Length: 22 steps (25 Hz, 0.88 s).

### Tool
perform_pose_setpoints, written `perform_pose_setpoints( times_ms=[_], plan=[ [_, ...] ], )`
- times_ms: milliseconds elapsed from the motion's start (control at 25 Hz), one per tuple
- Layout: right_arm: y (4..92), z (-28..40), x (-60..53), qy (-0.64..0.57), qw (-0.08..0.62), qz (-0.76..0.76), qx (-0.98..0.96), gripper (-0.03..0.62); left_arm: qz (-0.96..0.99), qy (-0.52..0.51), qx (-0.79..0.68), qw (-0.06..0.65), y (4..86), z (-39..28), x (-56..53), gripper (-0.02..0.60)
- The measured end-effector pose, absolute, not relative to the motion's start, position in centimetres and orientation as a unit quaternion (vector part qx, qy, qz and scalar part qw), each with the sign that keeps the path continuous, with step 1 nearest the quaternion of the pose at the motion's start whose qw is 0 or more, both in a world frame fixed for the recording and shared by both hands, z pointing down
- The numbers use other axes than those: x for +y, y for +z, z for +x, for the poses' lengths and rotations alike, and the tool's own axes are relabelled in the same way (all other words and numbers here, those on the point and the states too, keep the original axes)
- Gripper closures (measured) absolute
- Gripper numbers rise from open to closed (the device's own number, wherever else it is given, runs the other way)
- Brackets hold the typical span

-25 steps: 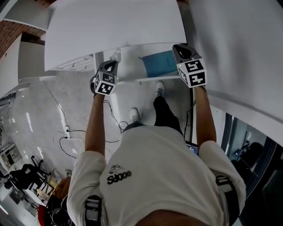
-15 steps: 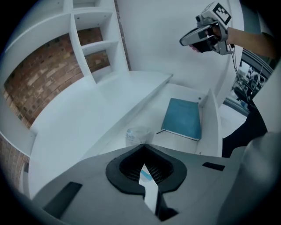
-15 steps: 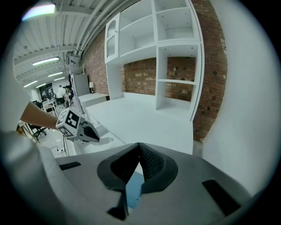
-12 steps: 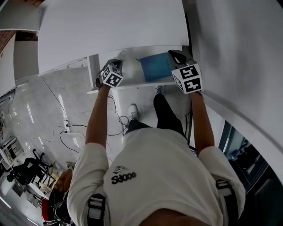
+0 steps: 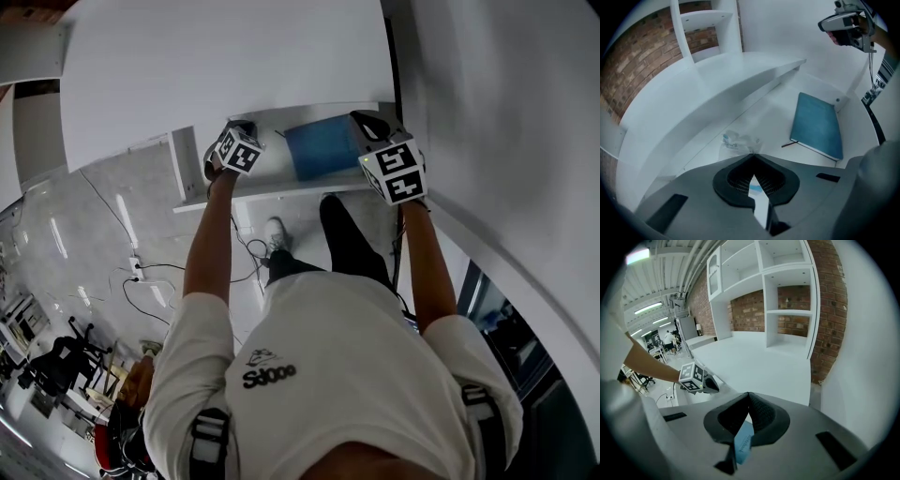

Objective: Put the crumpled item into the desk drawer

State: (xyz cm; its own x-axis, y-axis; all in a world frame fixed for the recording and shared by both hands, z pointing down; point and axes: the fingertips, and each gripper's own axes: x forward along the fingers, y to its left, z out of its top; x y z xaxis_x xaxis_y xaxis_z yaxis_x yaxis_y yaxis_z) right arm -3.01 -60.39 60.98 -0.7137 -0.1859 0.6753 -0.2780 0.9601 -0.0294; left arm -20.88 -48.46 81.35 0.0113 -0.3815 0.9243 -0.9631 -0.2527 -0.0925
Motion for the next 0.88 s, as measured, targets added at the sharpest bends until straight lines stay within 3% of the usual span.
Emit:
perform_pose_setpoints(
  times_ms=[560,720,880],
  plan=[
    [60.7,-2.4,-61.2,0.057,0.372,0.131,-0.917,0.589,0.61,0.405,-0.614,0.295,81.6,-22.5,-50.1,0.561],
    [60.4,-1.8,-60.4,0.056,0.37,0.143,-0.916,0.588,0.619,0.403,-0.612,0.283,80.5,-22.2,-49.2,0.508],
    [59.3,-1.8,-59.0,0.051,0.367,0.153,-0.916,0.589,0.627,0.387,-0.62,0.27,77.7,-22.5,-47.4,0.516]
  ],
)
